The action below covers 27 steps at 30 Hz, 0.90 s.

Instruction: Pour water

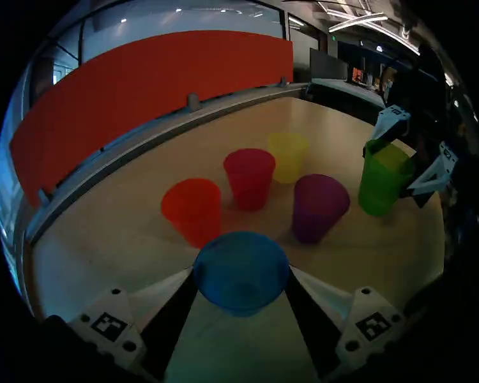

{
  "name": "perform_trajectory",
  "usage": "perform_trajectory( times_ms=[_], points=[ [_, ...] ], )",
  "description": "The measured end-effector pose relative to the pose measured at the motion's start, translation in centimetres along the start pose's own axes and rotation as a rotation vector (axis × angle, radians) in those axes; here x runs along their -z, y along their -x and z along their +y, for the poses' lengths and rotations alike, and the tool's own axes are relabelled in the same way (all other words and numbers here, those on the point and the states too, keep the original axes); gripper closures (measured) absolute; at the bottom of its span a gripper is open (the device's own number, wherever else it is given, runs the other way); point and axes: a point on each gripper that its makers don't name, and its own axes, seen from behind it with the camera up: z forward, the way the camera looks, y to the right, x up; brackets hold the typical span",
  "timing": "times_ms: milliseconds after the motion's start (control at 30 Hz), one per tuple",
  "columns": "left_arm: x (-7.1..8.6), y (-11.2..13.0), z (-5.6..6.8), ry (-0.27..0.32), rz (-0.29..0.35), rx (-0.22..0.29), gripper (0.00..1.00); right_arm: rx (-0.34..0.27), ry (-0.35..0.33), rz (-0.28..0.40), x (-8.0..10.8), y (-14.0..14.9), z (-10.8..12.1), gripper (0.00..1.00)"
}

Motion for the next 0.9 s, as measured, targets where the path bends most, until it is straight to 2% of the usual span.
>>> perform_trajectory(
  times_ms=[500, 900],
  points=[
    [-0.6, 0.8, -0.7, -0.010, -0.011, 0.019, 0.11, -0.011, 0.001, 0.001, -0.2, 0.2, -0.1, 0.08],
    [-0.5, 1.4, -0.7, -0.002, -0.018, 0.030, 0.11, -0.008, 0.004, 0.002, -0.2, 0.0, -0.1, 0.08]
  ],
)
